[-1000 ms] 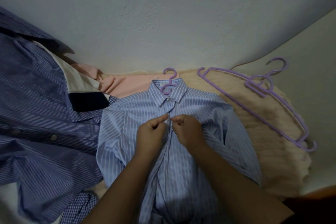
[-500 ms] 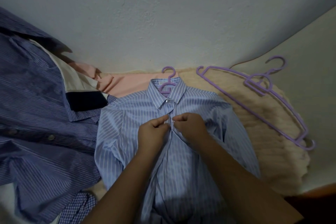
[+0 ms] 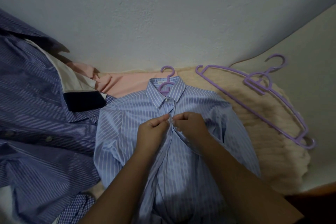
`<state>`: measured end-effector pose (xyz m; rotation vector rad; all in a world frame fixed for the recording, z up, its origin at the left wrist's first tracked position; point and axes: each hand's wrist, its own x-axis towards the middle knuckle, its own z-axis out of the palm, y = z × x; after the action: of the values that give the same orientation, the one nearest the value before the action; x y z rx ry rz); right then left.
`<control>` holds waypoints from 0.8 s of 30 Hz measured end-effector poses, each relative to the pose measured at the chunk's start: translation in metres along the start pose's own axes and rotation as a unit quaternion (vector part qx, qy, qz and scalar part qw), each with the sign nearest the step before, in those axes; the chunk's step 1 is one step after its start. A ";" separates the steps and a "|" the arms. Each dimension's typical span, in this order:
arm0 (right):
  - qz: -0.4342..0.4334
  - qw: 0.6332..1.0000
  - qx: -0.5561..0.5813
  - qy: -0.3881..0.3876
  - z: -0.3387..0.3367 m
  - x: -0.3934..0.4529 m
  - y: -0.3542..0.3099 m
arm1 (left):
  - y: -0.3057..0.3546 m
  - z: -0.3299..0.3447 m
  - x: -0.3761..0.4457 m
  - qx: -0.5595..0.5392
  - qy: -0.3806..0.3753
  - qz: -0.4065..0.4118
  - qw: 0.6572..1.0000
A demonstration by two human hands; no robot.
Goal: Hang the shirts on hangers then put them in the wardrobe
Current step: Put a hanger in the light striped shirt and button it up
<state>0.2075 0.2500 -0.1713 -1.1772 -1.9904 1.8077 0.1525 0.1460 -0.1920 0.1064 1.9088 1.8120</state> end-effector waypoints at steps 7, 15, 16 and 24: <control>-0.012 1.000 0.013 0.003 0.002 0.001 0.005 | -0.004 -0.002 0.000 0.028 -0.011 0.027 0.999; 0.000 0.999 -0.013 0.034 0.005 0.004 0.006 | -0.003 -0.001 -0.002 0.016 -0.012 0.032 0.999; 0.003 1.000 -0.003 0.026 0.004 0.003 0.006 | -0.003 -0.001 -0.002 0.014 -0.011 0.030 0.999; 0.006 0.999 0.037 -0.031 -0.002 -0.001 0.005 | -0.003 0.002 -0.001 -0.066 -0.018 -0.021 0.997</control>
<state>0.2120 0.2505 -0.1748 -1.1270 -1.9350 1.9283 0.1545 0.1470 -0.1945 0.0527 1.7477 1.8894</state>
